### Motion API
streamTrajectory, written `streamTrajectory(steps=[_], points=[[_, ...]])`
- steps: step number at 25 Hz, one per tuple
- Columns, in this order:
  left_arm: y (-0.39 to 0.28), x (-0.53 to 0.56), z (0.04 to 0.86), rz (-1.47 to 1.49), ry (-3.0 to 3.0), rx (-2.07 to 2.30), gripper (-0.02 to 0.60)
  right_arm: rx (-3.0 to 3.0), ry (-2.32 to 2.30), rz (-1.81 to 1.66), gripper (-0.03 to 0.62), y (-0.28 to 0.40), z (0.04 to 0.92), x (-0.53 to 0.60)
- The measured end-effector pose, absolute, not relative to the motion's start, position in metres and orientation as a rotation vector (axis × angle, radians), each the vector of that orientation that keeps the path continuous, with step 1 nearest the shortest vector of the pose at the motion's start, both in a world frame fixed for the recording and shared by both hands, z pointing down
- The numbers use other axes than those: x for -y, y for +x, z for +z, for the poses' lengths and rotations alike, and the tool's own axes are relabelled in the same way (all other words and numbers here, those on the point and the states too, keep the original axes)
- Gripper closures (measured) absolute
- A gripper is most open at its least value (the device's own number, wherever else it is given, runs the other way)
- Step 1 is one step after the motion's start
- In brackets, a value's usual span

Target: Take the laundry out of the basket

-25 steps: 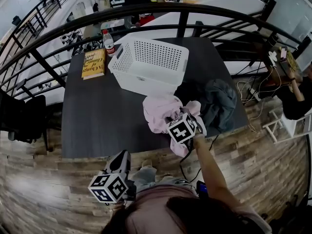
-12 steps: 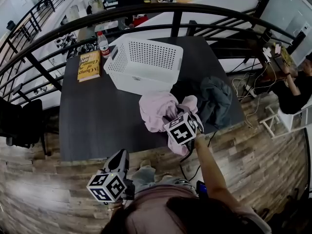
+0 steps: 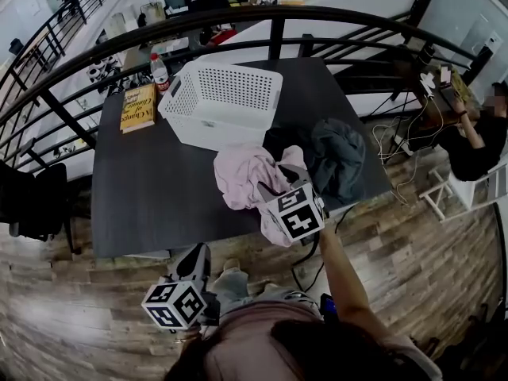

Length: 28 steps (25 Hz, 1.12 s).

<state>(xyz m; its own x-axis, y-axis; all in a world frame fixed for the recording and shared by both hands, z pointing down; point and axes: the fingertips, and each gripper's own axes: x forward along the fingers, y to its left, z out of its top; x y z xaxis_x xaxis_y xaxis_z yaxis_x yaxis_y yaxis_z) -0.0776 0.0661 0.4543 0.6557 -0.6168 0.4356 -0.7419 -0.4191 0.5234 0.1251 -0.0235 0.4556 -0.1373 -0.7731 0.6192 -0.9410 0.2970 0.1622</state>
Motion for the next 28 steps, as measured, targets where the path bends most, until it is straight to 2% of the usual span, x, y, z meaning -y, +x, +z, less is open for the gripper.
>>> streamTrajectory(steps=[8,12,19,28], points=[[-0.051,-0.104,0.45,0.219,2.175,1.054,0.583,2.055,1.607,0.406,0.382,0.146,0.429,-0.017],[-0.034,-0.125,0.445,0.211,2.186,1.05,0.583,2.075,1.69,0.379,0.453,0.165,0.415,-0.043],[-0.011,-0.162,0.441,0.206,2.206,1.051,0.583,2.128,1.791,0.345,0.529,0.188,0.395,-0.089],[0.018,-0.206,0.419,0.187,2.276,1.009,0.583,2.23,1.831,0.349,0.56,0.195,0.377,-0.149]])
